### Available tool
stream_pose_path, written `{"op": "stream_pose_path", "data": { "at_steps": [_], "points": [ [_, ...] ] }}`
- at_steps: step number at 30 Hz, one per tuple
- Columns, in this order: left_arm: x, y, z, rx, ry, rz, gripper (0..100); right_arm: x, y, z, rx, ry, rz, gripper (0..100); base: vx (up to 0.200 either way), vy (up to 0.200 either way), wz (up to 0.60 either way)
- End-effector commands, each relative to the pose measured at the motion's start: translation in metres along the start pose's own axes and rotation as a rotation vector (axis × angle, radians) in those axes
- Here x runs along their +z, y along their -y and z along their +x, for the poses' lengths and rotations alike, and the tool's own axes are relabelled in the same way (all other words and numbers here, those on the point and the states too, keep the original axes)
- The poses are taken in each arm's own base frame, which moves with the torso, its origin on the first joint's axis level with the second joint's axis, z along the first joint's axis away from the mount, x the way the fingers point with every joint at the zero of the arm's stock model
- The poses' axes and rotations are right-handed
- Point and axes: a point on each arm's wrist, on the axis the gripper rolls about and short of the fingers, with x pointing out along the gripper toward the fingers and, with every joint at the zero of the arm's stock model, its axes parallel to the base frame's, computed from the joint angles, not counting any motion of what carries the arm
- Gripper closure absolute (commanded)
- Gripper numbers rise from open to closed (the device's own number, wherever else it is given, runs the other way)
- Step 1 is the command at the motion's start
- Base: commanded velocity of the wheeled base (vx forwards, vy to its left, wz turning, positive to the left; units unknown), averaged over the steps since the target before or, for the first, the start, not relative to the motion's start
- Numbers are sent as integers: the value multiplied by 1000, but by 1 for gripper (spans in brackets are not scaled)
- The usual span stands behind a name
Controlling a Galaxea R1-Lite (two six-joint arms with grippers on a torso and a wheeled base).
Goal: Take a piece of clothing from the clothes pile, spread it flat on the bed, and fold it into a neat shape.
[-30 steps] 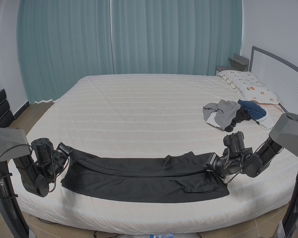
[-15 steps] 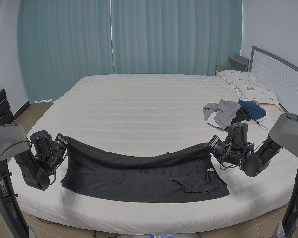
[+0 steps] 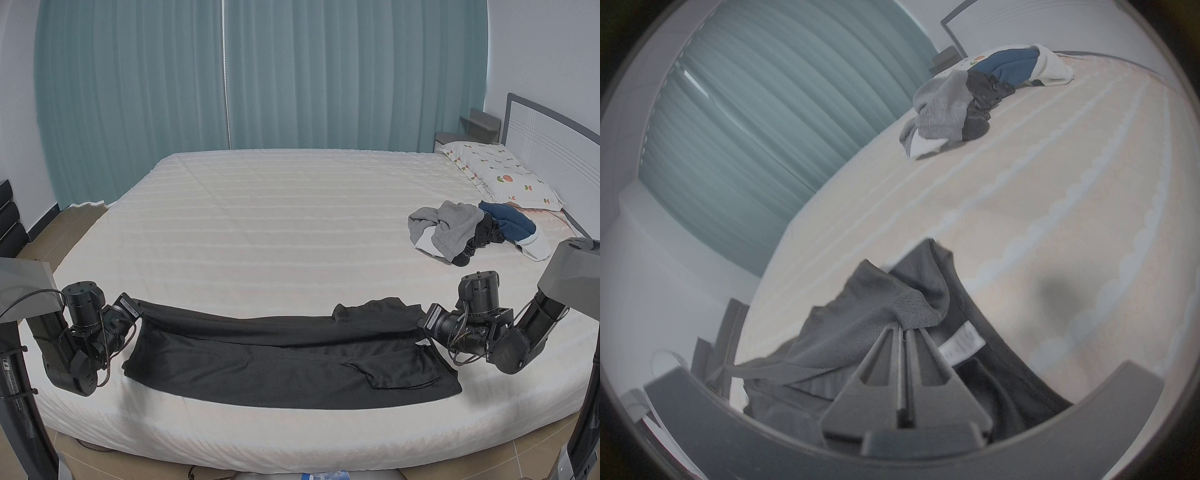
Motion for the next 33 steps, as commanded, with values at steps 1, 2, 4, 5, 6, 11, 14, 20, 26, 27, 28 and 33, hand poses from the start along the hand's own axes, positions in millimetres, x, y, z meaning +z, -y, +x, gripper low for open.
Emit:
{"op": "stream_pose_path", "data": {
  "at_steps": [1, 2, 4, 5, 6, 11, 14, 20, 26, 27, 28, 33],
  "points": [
    [-18, -19, -5, 79, -92, 88, 100, -15, 2, -4, -21, -57, -42, 100, 0, 0, 0],
    [-20, -21, -6, 90, -107, 111, 100, -16, 2, -3, -25, -63, -47, 100, 0, 0, 0],
    [-23, -23, -8, 99, -125, 140, 100, -18, 4, -1, -38, -75, -57, 100, 0, 0, 0],
    [-25, -24, -8, 107, -133, 149, 100, -18, 5, -1, -41, -80, -61, 100, 0, 0, 0],
    [-27, -24, -8, 109, -137, 152, 100, -19, 5, -1, -45, -85, -61, 100, 0, 0, 0],
    [-31, -28, -15, 126, -169, 198, 100, -21, 7, -1, -68, -111, -78, 100, 0, 0, 0],
    [-30, -28, -17, 130, -166, 208, 100, -21, 8, 1, -69, -110, -77, 100, 0, 0, 0],
    [-30, -28, -17, 132, -165, 212, 100, -21, 10, 2, -78, -114, -74, 100, 0, 0, 0],
    [-27, -26, -20, 122, -149, 210, 0, -12, 2, -7, -49, -79, -76, 0, 0, 0, 0],
    [-25, -24, -20, 118, -141, 209, 0, -9, 1, -10, -41, -67, -72, 0, 0, 0, 0],
    [-20, -22, -22, 110, -122, 208, 0, -3, -1, -14, -31, -50, -67, 0, 0, 0, 0],
    [1, -19, -28, 85, -65, 177, 0, 11, -1, -24, -21, -10, -50, 0, 0, 0, 0]
  ]
}}
